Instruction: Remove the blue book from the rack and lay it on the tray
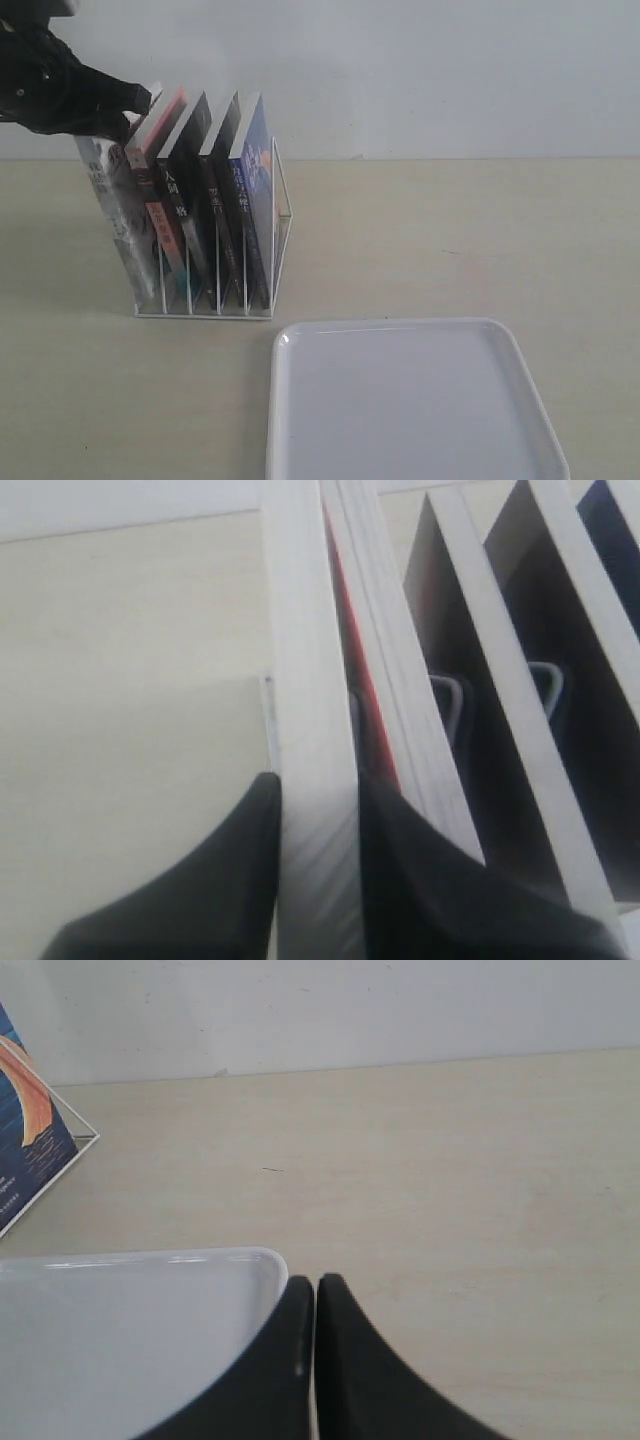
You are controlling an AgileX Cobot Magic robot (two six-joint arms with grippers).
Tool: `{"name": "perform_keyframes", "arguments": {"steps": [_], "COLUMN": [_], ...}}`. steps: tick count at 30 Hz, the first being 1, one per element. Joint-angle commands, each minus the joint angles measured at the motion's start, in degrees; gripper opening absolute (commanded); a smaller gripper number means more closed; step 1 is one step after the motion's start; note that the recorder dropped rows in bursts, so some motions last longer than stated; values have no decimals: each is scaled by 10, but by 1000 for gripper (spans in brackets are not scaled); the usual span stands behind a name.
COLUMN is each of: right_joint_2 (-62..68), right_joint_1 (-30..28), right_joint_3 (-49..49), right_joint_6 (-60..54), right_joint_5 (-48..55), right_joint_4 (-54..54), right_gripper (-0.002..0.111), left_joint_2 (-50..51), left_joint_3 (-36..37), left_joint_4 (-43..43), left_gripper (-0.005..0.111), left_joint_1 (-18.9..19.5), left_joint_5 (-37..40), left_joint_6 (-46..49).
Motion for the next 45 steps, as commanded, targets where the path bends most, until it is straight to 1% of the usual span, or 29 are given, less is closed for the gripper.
{"name": "perform_keyframes", "arguments": {"steps": [1, 7, 15, 35, 38, 45], "right_joint_2": [-3, -3, -3, -3, -3, -3], "right_joint_1": [-3, -3, -3, -3, -3, -3], "right_joint_3": [-1, -1, -1, -1, -1, -1], "right_joint_6": [1, 1, 1, 1, 1, 1], "right_joint_5": [-4, -4, -4, -4, -4, -4], "right_joint_4": [-3, -3, -3, -3, -3, -3], "right_gripper": [0, 0, 0, 0, 0, 0], "left_joint_2": [-51, -82, -93, -92, -84, -31], "left_joint_3": [-3, -3, -3, -3, -3, -3], "left_joint_4": [4, 4, 4, 4, 4, 4], "left_gripper": [5, 5, 5, 5, 5, 5], "left_joint_1": [-1, -1, -1, -2, -2, -2], "left_joint_5": [-16, 2, 19, -3, -19, -23], "left_joint_6": [-16, -20, -23, -37, -30, -30]}}
